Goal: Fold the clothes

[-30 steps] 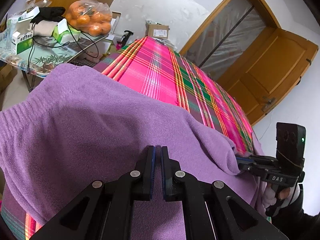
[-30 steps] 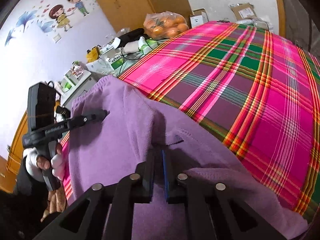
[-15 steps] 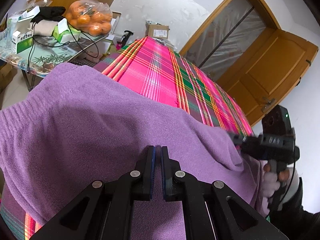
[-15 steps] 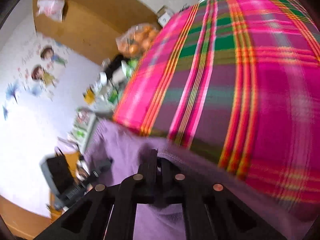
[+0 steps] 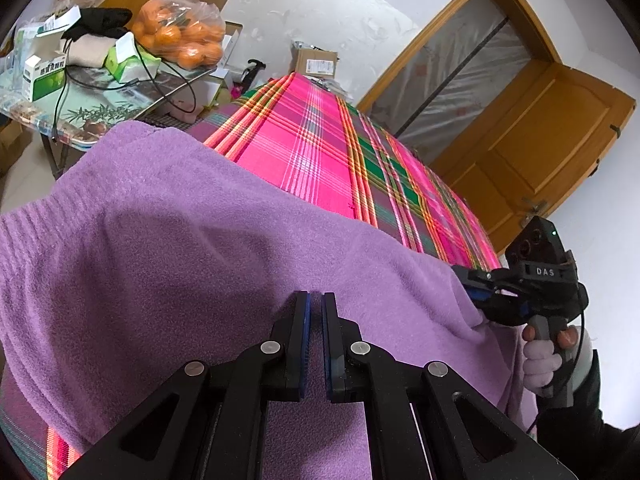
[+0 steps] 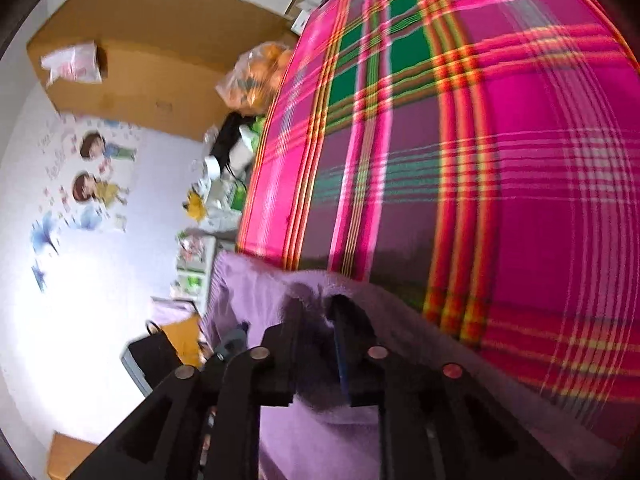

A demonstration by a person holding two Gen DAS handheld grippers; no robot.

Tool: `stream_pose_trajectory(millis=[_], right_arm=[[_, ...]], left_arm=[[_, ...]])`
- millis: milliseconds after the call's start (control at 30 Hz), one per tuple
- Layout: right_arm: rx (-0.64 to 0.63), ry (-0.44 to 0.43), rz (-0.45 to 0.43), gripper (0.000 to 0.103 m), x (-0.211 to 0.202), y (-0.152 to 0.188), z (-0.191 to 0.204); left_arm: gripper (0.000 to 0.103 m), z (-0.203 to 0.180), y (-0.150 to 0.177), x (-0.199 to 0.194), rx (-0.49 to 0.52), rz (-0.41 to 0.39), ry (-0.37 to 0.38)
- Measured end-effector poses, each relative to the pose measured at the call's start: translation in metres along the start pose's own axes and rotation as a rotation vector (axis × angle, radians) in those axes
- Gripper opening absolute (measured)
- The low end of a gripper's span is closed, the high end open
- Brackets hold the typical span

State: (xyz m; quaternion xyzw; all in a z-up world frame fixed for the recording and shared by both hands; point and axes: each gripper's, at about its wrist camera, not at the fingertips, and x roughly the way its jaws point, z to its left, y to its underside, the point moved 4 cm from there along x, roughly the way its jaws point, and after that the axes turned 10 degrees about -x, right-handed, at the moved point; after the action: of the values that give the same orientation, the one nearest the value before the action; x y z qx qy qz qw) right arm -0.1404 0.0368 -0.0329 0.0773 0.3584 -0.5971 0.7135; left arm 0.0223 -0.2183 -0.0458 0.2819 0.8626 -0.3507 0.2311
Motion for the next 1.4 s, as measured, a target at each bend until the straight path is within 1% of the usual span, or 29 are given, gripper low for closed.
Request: stream_pose_trajectory(millis=[100,200,267,300,367,467,567,667,767,833,933,1067,1200,1400], right_arm=[[-0.012,0.033,0.023,0.02,0.005,0.002,0.005],[-0.022,0.022,0.016,0.021,0.004,-0.001,0.008],[-0.037,0.006,0.004,0.005,0.001,-0.005,0.011],[-0.044,-0.003,-0.003,0.003,-0.001,-0.007,0.012],[-0.059,-0.019,-0.015,0.003,-0.005,-0.011,0.015],[-0.01,-0.065,-0.071,0.003,-0.021,-0.022,0.006],[0.033,-0.029,-0.1,0.004,-0.028,-0.029,-0.009],[0.034,-0.003,-0.133,0.005,-0.039,-0.028,-0.015],[-0.088,-0.002,-0.128,0.012,-0.046,-0.018,0.001],[-0.179,0.018,-0.093,0.015,-0.047,-0.008,0.012],[-0.332,0.107,-0.025,0.017,-0.041,0.01,0.024],[-0.494,0.225,0.068,0.019,-0.026,0.031,0.032],[-0.601,0.285,0.083,0.02,-0.025,0.044,0.037],[-0.677,0.334,0.098,0.024,-0.017,0.047,0.05]], left_arm=[[0.005,-0.001,0.0,0.0,0.002,-0.002,-0.002],[0.005,-0.001,0.001,-0.001,0.002,-0.002,-0.002],[0.005,-0.001,0.002,-0.001,0.001,-0.002,-0.001],[0.005,-0.001,0.002,-0.001,0.001,-0.002,-0.002],[0.005,-0.002,0.002,-0.001,0.0,-0.002,-0.001],[0.005,-0.001,0.001,-0.001,-0.001,-0.001,0.0],[0.005,-0.001,0.001,-0.001,-0.002,-0.001,0.002],[0.005,0.0,0.001,-0.001,-0.003,-0.002,0.002],[0.005,0.0,0.0,-0.001,-0.004,-0.001,0.003],[0.005,-0.001,0.0,0.0,-0.005,0.0,0.004],[0.005,-0.002,0.0,0.0,-0.003,-0.002,0.001],[0.005,-0.002,0.001,0.0,0.0,-0.004,-0.003],[0.005,-0.002,0.001,0.0,0.003,-0.004,-0.005],[0.005,-0.001,0.001,0.0,0.002,-0.004,-0.004]])
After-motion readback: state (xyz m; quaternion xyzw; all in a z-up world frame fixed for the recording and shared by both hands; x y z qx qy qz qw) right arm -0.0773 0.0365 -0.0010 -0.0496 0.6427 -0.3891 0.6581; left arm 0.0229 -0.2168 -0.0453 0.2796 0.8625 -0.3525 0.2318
